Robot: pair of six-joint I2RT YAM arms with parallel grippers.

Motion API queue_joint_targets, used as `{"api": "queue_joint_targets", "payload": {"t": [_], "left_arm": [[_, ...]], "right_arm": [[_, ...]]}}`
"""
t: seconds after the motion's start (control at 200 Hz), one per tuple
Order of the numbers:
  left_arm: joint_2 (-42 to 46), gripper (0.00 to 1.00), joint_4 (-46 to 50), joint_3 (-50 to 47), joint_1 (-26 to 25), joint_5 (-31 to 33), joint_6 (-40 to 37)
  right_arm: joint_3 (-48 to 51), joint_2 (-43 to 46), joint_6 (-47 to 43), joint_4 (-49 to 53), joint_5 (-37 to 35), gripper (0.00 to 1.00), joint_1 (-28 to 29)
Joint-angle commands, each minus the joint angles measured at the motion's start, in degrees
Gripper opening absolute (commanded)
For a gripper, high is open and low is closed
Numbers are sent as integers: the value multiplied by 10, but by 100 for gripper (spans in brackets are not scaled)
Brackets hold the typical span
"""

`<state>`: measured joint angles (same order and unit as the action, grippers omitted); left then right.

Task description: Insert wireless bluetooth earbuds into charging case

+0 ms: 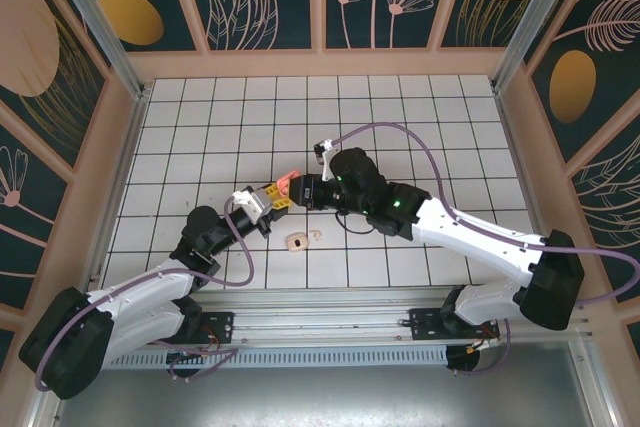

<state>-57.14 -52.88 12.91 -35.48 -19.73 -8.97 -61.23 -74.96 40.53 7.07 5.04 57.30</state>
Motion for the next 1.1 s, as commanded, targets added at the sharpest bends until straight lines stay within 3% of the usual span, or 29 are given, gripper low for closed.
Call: {"api": "queue_joint_targets", "payload": {"t": [0.0,0.185,0.691,1.091], "left_arm": [[2,1,-17,14,-2,-17,4],[0,1,-19,13,-2,-18,7],[2,1,-11,20,-2,-26,7],[0,1,9,17,-1,1,18]], "right_arm": [[3,45,-25,-15,3,29,-5],[12,62,-26,-26,22,26,-12],[-13,-16,-28,-32,91,20,-15],[-29,7,-46,35,81,25,-45]]}}
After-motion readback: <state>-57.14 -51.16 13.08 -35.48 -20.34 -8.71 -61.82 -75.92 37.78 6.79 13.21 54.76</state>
